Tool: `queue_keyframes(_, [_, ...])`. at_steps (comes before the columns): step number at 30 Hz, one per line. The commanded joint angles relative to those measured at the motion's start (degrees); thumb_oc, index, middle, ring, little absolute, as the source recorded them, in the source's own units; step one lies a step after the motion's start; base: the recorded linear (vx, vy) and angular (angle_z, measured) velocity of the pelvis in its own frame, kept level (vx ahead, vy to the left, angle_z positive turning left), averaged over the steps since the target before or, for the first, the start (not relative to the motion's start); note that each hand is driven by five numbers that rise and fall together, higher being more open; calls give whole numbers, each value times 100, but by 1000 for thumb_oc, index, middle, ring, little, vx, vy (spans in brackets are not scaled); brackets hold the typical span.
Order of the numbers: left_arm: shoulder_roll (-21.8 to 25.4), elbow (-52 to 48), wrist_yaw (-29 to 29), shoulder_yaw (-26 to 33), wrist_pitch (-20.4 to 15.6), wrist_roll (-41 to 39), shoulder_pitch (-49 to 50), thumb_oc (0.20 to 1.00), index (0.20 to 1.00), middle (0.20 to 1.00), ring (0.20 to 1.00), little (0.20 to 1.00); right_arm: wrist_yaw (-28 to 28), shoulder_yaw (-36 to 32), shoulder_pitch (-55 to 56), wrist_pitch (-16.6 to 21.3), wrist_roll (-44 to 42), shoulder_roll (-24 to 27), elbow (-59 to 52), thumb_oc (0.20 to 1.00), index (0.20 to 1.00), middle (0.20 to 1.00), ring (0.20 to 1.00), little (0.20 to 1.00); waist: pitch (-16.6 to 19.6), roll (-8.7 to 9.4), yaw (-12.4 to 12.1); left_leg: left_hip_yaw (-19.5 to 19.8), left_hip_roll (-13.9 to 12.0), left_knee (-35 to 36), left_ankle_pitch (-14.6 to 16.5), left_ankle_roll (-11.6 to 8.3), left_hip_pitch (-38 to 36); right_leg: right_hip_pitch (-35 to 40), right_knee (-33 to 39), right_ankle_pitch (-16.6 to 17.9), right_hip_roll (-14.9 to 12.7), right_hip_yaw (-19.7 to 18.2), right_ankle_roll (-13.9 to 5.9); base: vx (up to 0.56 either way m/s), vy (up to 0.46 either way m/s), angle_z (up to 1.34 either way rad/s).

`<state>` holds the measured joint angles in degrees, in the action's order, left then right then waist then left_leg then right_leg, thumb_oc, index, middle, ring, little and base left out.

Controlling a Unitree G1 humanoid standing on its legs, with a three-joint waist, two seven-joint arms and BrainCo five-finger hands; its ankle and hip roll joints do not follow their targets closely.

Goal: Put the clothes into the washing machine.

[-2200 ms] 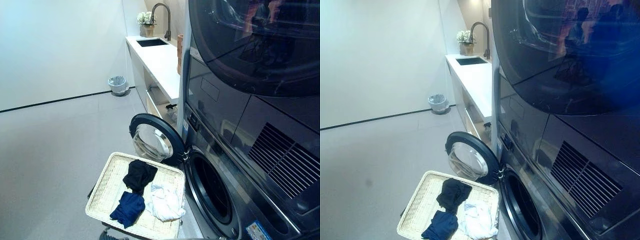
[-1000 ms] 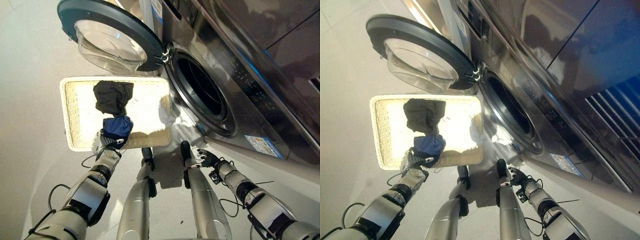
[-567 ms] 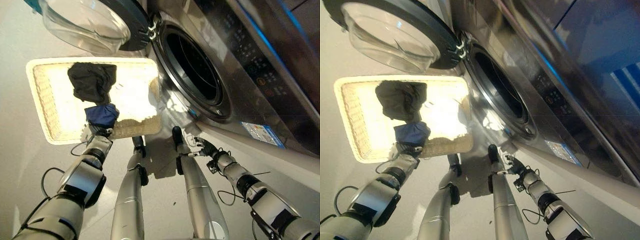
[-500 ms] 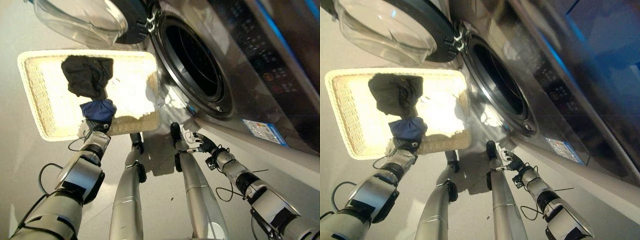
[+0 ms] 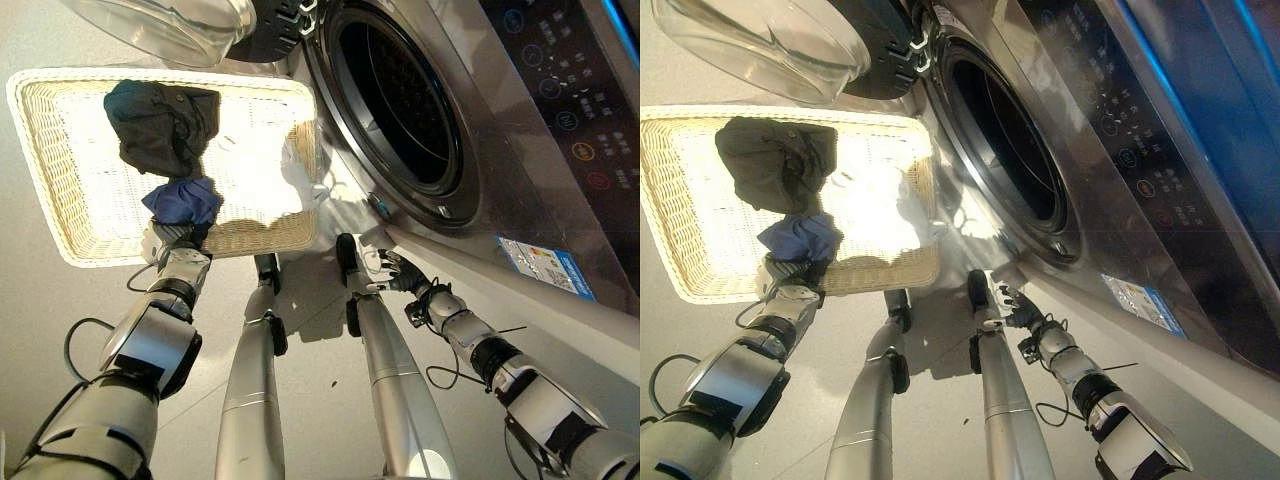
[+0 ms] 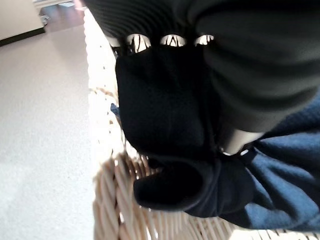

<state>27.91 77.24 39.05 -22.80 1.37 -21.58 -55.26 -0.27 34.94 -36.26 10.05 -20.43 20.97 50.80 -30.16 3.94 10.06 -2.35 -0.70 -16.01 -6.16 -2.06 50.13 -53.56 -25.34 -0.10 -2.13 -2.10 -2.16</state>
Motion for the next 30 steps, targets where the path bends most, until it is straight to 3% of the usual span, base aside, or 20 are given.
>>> queue_keyframes(1, [-1,-624,202,233,-872,89,-49,200,200,200,200,200,-176,63,412,418,-195,-59,-555,1000,1000,1000,1000,1000,37,310,-85,56,421,-956,887,-30,-190,325,1068,815,178,134,-45,-18,-57,9])
queue_keyframes(7, [-86,-2080,532,420,-1101,548,1214,200,200,200,200,200,-574,-300,765,607,-112,58,-1467,1000,1000,1000,1000,1000,37,65,-360,192,542,-298,559,-67,-984,1085,1237,730,103,237,-46,-22,-43,13])
queue_keyframes(14, [-317,-3442,318,487,-1486,923,2563,200,200,200,200,200,-856,-807,1044,652,59,245,-2369,1000,1000,1000,1000,1000,37,-234,-657,305,527,415,272,-72,-1614,1717,1506,669,5,465,-102,3,-9,9])
queue_keyframes(15, [-420,-3762,27,471,-1785,976,2900,200,200,200,200,200,-791,-976,1096,702,118,253,-2591,1000,1000,1000,1000,1000,37,-330,-741,351,494,605,201,-74,-1782,1893,1580,646,-21,527,-124,3,-18,20])
queue_keyframes(19, [-366,-4403,-433,396,-1979,1153,3274,200,200,200,200,200,-445,-1130,983,598,90,235,-2923,1000,1000,1000,1000,1000,37,-483,-880,426,457,899,85,-76,-2091,2201,1676,600,-58,648,-149,11,-20,17])
queue_keyframes(24, [-169,-5042,-1248,167,-1995,1152,3282,200,200,200,200,200,-62,-1051,741,432,-51,208,-3155,1000,1000,1000,1000,1000,37,-573,-995,479,433,1163,-56,-88,-2306,2442,1715,538,-64,735,-135,11,-26,11])
queue_keyframes(26, [10,-5508,-2113,-137,-1920,1019,3164,200,200,200,200,200,190,-897,600,280,-100,173,-3358,1000,1000,1000,1000,1000,37,-635,-1040,481,401,1346,-143,-85,-2475,2590,1708,500,-69,796,-140,20,-21,13])
queue_keyframes(30, [110,-5761,-2742,-400,-1877,891,3077,200,200,200,200,200,432,-718,543,133,-143,136,-3498,1000,1000,1000,1000,1000,37,-674,-1049,465,376,1438,-198,-86,-2572,2680,1687,477,-91,837,-150,5,-4,3])
